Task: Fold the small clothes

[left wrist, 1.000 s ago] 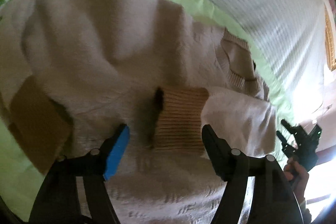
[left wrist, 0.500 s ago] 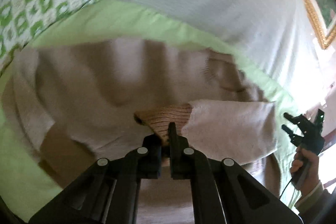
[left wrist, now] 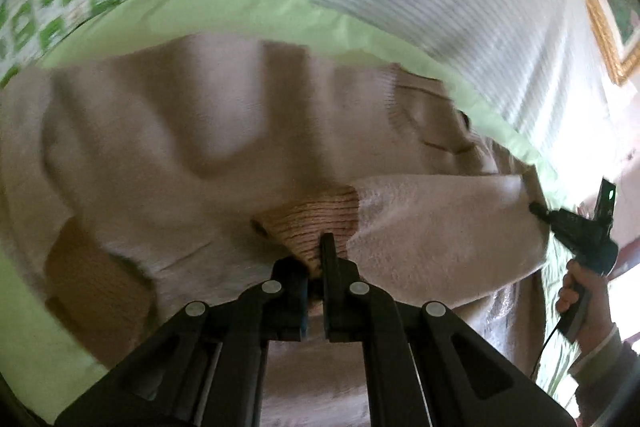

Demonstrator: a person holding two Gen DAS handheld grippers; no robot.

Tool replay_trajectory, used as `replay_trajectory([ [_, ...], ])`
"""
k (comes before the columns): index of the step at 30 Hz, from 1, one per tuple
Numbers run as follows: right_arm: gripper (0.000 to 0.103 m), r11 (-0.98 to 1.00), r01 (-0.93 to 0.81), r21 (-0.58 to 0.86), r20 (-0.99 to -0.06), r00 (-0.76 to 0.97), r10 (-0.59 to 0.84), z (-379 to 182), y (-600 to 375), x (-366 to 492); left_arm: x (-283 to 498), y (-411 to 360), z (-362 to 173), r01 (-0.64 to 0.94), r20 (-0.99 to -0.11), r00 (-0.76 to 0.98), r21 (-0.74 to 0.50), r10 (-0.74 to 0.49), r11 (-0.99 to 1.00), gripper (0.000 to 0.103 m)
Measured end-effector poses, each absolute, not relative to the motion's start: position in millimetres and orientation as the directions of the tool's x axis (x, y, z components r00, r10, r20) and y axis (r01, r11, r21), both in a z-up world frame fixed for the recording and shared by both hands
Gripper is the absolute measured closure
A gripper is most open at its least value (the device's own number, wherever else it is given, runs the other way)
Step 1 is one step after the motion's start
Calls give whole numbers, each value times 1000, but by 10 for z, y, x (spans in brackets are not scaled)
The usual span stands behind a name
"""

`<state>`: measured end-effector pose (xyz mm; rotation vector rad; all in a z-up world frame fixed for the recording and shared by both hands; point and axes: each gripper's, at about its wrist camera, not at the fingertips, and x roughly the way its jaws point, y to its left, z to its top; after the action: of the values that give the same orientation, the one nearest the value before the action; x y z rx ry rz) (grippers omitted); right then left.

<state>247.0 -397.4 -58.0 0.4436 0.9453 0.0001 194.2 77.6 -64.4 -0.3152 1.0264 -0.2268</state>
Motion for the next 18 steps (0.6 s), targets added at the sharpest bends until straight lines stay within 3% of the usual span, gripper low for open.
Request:
replay_trajectory([
  [7,94,942,218,254,-859,498,117,-783,-4058,2590,2095,584,-904,47,-853,458,-259,-251,965,98],
  [9,90,930,244,274,-852,510,117,-776,-4080,2539,2086,680,-874,27,-857,454,-261,-244,965,88],
  [11,69,915,284,288,-846,523,104,-686,-4116,2426,2036,811,-796,6,-856,456,-268,-241,963,83],
  [12,63,909,284,304,-834,541,110,-632,-4113,2370,2006,901,-756,-17,-855,458,-283,-244,959,69],
  [13,54,904,280,323,-818,563,118,-569,-4107,2304,1938,995,-702,-40,-851,463,-298,-246,954,63],
  [18,49,877,207,433,-743,633,217,-278,-4039,1881,1567,1466,-431,-159,-842,507,-303,-185,940,39],
])
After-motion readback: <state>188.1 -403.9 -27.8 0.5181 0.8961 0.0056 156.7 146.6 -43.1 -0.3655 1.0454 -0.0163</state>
